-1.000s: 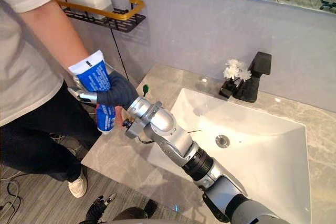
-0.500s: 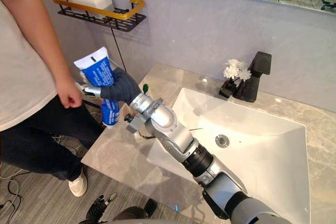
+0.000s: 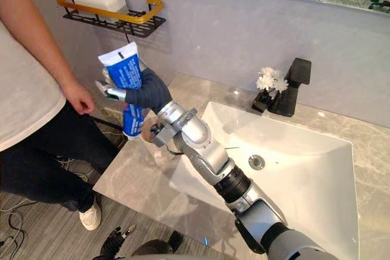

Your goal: Organize washtable

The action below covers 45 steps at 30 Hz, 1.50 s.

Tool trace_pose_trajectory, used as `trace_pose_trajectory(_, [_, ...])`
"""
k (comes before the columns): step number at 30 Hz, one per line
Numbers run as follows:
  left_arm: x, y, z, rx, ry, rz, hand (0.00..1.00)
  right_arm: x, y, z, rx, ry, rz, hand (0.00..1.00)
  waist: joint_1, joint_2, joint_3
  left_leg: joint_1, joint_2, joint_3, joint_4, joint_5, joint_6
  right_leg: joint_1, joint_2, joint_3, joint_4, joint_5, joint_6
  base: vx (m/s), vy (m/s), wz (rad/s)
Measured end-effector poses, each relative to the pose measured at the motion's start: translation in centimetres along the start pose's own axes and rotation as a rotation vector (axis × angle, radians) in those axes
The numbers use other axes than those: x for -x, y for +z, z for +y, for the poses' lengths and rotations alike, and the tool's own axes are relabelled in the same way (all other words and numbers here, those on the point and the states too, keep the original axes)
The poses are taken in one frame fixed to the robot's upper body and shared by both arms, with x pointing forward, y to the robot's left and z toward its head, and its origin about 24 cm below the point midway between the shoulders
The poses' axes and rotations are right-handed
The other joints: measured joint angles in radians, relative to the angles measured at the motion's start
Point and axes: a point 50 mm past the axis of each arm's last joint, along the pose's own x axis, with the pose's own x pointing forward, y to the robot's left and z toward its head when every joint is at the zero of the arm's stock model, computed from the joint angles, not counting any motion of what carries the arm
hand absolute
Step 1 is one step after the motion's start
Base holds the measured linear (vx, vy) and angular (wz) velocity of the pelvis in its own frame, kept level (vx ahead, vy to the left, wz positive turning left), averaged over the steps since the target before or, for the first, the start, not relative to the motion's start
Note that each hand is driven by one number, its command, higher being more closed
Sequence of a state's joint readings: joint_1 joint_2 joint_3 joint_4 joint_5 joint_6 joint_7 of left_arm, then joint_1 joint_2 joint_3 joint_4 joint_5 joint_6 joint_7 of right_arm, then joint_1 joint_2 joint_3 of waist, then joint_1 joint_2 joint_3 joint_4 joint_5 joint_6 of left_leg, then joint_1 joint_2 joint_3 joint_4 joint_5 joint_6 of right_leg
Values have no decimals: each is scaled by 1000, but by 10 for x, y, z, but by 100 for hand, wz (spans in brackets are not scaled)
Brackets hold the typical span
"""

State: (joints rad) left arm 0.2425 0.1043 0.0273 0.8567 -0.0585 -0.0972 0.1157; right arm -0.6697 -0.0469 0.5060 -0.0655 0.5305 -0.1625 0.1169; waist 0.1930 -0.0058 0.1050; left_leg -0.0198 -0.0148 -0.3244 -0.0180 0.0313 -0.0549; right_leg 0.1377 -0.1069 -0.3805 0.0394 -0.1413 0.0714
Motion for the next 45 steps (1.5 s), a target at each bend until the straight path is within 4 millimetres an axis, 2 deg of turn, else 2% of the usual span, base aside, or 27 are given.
trace_pose_trajectory(5, [0, -1, 0, -33, -3, 0, 0, 1, 2, -1, 2, -10, -19, 100, -13, 1, 1, 2, 2, 8, 0, 0, 0, -2, 0, 7, 0, 0, 0, 1, -1, -4])
trace_pose_trajectory(11, [0, -1, 0, -34, -2, 1, 0, 9, 2, -11, 25, -68, -20, 100, -14, 1, 1, 8, 4, 19, -3, -1, 0, -3, 1, 20, 1, 0, 0, -1, 1, -6])
trace_pose_trajectory(26, [-1, -5, 1, -69, -4, 21, 0, 14, -1, -14, 124, -67, 11, 100, -15, 0, 1, 9, 7, 24, -8, -1, 0, -7, 1, 26, 2, 0, 0, -1, 0, -1])
trace_pose_trajectory(31, [-1, -5, 1, -94, -11, 18, 0, 19, -5, -15, 123, -87, 27, 100, -15, -2, 3, 8, 7, 26, -11, -1, 0, -11, 1, 28, 2, 0, 0, 0, 0, -1])
trace_pose_trajectory(45, [-1, -5, 2, -103, -13, 18, 0, 20, -6, -17, 146, -106, 34, 100, -14, -6, 5, 0, 10, 27, -11, -1, 0, -21, 3, 31, 6, 0, 0, -1, 0, -1])
